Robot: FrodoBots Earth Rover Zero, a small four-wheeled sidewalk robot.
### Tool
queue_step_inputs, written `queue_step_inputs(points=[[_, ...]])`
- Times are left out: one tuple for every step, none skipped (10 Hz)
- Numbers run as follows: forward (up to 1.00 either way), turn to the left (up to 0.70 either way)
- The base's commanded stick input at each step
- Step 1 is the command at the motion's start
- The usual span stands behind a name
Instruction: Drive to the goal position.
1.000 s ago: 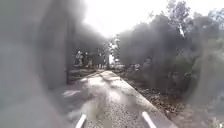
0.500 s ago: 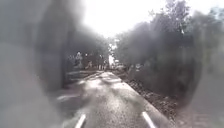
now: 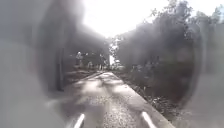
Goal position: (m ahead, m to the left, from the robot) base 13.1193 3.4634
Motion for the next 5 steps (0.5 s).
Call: queue_step_inputs(points=[[0.70, 0.00], [0.70, 0.13], [0.70, 0.28], [0.70, 0.00], [0.70, 0.00]])
